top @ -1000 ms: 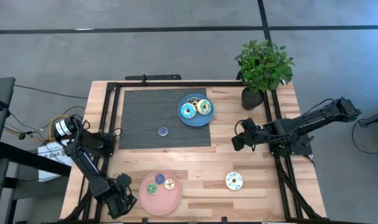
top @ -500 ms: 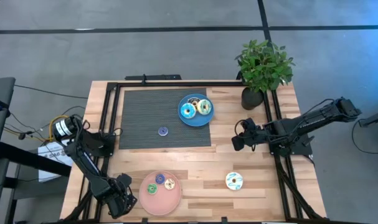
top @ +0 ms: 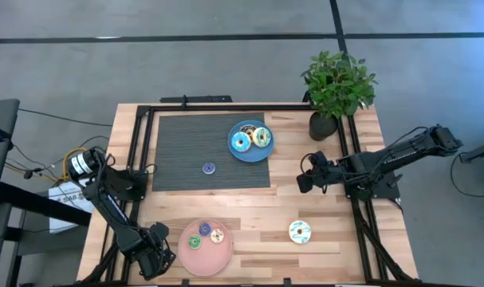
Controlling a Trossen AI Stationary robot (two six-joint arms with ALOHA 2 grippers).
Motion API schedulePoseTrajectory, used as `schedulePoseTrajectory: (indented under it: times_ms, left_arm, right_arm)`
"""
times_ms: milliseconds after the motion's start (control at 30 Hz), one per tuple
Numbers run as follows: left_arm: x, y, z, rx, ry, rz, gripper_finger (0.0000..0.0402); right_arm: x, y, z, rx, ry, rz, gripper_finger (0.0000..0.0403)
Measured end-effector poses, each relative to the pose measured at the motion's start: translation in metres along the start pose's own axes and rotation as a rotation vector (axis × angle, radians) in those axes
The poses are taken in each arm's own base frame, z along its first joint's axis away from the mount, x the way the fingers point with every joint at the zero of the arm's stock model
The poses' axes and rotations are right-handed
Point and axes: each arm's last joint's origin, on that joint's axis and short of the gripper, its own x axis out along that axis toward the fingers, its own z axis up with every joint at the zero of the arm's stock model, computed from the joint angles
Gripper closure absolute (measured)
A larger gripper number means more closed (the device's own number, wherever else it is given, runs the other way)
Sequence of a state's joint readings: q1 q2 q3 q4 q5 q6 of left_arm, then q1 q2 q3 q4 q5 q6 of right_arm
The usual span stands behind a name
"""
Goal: Pick & Place donuts
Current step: Put the small light blue donut on the pink plate, then put the small blue donut on the pink plate
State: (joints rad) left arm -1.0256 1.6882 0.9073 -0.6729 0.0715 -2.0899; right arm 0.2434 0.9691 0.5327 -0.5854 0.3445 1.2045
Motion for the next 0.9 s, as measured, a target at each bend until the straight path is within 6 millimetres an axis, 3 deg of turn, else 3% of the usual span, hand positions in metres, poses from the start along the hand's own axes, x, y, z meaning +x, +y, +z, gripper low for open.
schedulePoseTrajectory:
  times_ms: [500,900]
  left_arm:
    - [0.0000,-0.0006,-0.0005,-0.021,0.007,-0.004,0.0137]
    - [0.0000,-0.0009,-0.0007,-0.024,0.010,-0.008,0.0159]
  right_arm:
    - [0.0006,-0.0008,0.0017,0.009,-0.005,-0.006,0.0402]
    - [0.0006,-0.0008,0.0017,0.009,-0.005,-0.006,0.0402]
